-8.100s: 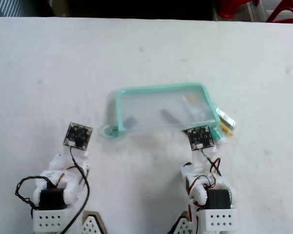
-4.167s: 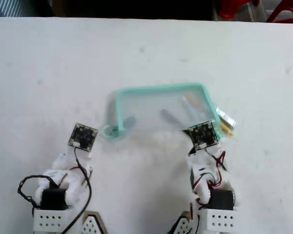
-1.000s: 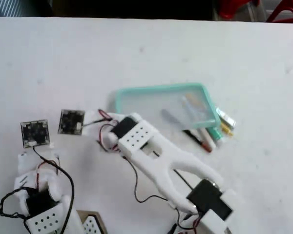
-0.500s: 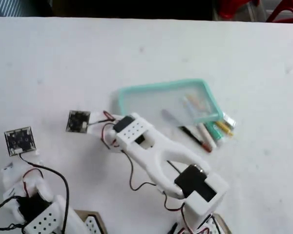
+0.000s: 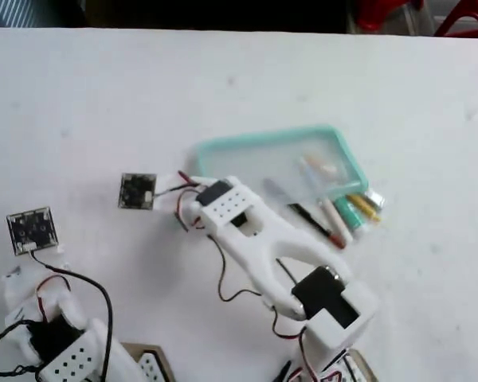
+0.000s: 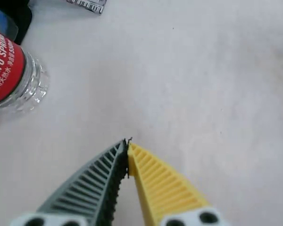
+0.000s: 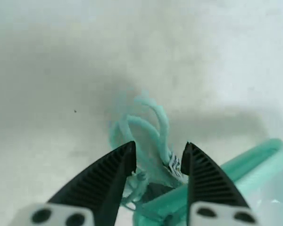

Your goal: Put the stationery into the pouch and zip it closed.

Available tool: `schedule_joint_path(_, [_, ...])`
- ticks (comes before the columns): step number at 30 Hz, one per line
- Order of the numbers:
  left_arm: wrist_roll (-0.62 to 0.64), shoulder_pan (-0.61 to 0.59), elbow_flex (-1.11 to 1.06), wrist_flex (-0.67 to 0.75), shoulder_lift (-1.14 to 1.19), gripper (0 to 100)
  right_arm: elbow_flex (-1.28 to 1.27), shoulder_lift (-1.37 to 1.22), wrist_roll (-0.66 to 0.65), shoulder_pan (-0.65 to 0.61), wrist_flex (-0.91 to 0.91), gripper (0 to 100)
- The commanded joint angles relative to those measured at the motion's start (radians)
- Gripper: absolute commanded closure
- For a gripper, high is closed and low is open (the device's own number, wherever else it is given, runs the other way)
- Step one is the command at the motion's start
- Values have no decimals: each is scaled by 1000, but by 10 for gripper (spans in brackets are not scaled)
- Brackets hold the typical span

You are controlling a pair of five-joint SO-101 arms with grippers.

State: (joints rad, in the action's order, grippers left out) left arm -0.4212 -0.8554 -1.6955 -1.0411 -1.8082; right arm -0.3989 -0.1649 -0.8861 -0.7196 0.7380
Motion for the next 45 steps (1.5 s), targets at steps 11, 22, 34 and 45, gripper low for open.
schedule_joint_path(11, [-11,-4,3,-8,-13,976,81,61,-196,90,229,836])
schedule_joint_path(22, [-6,36,3,-9,-13,976,87,73,-101,81,122,836])
schedule_joint_path(34, [-6,39,5,-66,-13,976,152,-111,-203,28,174,723])
schedule_joint_path(45, [-6,39,5,-69,-13,976,462,-297,-195,44,371,954])
